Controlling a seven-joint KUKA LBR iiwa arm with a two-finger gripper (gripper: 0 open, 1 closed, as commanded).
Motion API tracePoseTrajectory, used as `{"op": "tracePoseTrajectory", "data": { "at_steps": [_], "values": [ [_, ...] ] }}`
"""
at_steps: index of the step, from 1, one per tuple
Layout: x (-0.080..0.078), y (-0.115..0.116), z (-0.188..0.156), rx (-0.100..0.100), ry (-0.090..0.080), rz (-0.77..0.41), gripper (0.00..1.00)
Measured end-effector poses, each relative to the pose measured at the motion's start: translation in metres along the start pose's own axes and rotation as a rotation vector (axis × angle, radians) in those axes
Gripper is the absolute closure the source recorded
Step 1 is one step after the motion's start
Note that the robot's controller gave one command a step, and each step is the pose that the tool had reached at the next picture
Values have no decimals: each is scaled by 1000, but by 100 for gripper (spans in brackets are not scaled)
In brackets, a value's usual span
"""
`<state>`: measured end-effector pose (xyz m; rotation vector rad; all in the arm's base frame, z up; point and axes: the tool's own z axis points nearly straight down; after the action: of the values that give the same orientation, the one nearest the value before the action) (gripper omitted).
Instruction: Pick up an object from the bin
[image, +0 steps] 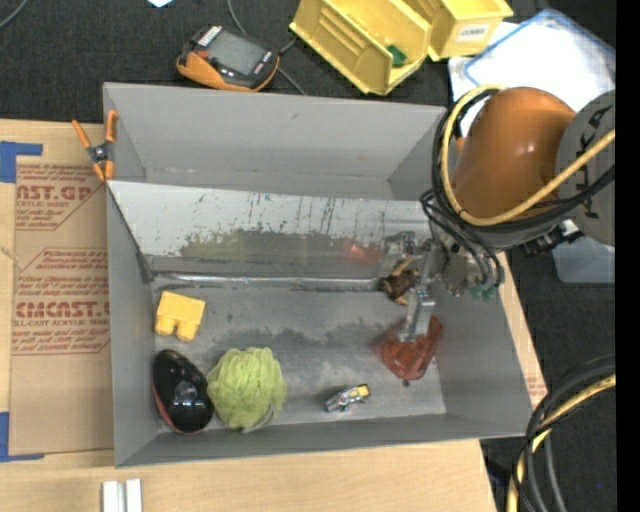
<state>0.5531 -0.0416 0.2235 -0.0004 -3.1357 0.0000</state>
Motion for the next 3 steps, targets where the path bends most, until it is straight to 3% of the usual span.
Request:
{"op": "tracePoseTrajectory", "data": {
  "at_steps": [1,2,3],
  "values": [
    [-1,0,-5,1,-8,-1,0],
    [12,-66,88,2,-9,-228,0],
    [33,-99,64,4,-16,-569,0]
  ]
}}
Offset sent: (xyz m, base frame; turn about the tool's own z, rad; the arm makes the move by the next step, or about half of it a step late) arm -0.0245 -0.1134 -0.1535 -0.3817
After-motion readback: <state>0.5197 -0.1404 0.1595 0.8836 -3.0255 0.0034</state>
